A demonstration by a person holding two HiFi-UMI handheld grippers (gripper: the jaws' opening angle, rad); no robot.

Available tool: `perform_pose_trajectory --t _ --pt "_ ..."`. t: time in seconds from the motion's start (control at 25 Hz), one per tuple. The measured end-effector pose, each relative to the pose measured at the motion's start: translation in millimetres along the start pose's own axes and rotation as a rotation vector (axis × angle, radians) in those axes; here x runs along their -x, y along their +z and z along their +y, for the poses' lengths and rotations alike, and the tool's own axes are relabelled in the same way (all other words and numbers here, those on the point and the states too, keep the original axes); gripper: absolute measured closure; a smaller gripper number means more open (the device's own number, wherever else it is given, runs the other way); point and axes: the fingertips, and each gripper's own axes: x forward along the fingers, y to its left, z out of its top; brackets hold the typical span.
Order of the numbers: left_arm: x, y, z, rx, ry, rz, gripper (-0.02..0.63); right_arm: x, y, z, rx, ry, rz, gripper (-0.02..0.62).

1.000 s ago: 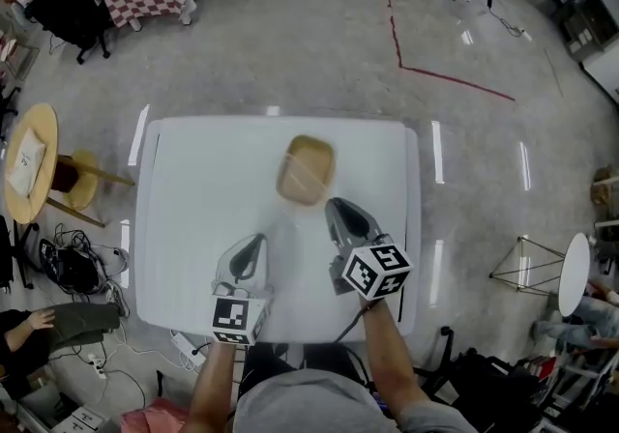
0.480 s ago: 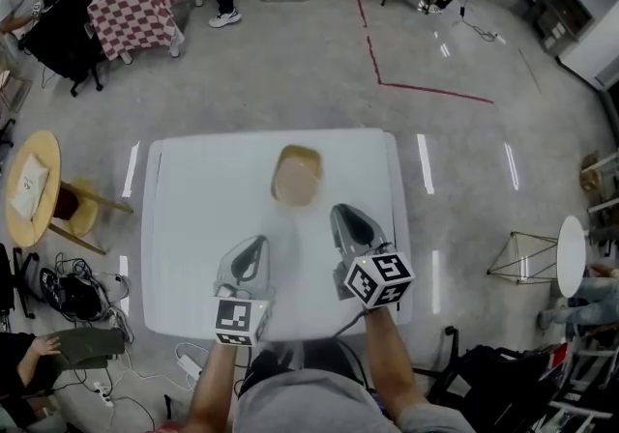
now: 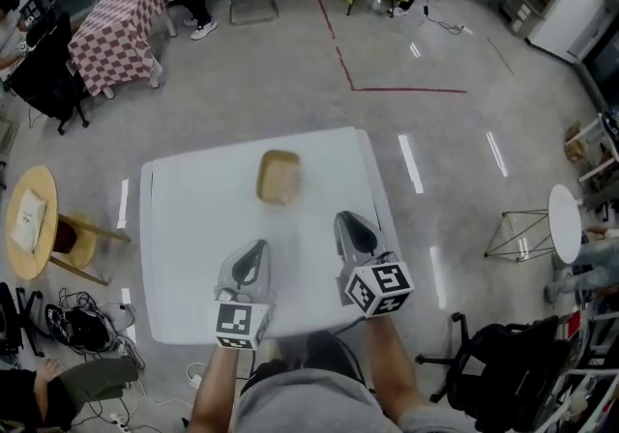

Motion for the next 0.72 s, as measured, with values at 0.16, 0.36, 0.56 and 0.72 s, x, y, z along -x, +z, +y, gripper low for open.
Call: perform_pose_trajectory --t 0.16,0.36,0.56,0.72 --pt "7 1 -14 -0.010 -0.030 -0.001 0.595 31 3 -2 0.007 -0.048 -0.034 0.560" --pt "18 4 -34 -0.026 -0.083 -0.011 0.595 67 3 0 0.026 -0.106 -0.058 0.560" --pt "31 4 -52 -0.034 -0.128 -0.012 0.595 101 -1 4 0.047 -0.161 -0.076 0.559" --pt "42 1 -67 -0.041 -0.159 -0.008 0.595 126 -8 5 0.057 -0.200 -0.084 0.558"
